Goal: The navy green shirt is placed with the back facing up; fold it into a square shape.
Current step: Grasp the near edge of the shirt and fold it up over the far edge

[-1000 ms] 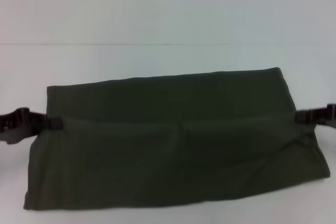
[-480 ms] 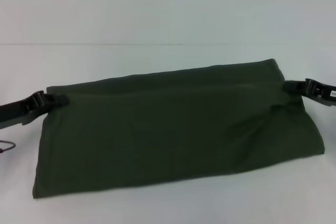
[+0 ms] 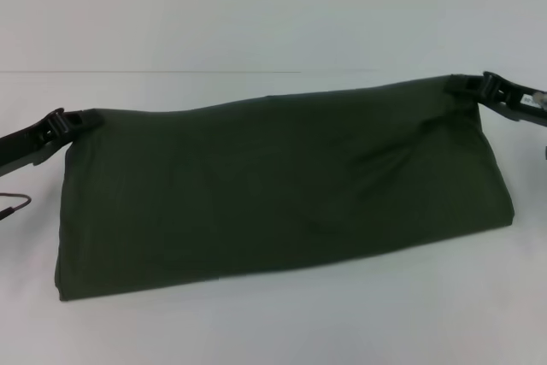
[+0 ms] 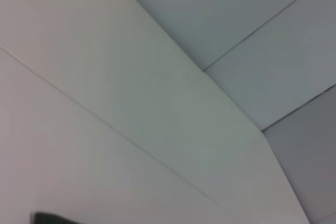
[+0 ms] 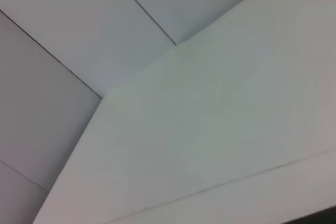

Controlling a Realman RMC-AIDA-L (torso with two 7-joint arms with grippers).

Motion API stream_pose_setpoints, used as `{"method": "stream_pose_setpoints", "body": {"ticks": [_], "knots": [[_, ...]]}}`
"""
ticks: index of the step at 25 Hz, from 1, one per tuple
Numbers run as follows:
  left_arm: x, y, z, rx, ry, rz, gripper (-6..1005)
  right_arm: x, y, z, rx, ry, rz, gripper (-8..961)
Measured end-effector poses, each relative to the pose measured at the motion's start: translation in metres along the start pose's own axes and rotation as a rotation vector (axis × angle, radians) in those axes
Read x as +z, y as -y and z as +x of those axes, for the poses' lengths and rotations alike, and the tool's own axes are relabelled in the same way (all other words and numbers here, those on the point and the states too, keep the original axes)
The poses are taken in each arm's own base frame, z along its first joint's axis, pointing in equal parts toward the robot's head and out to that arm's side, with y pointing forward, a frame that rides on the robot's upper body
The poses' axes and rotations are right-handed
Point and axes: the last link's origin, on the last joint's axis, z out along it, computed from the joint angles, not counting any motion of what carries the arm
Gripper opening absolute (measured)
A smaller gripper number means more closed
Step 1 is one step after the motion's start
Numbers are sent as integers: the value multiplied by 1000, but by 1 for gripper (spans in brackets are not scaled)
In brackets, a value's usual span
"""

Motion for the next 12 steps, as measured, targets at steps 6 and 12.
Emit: {"method": "stream_pose_setpoints", "body": {"ticks": [6,12], "knots": [[15,-1,-4,31,-43,43,37,21,-7,1,1,11,42,147],[24,1,-11,51,-64,86,38,33,-7,8,-6,10,96,163]]}}
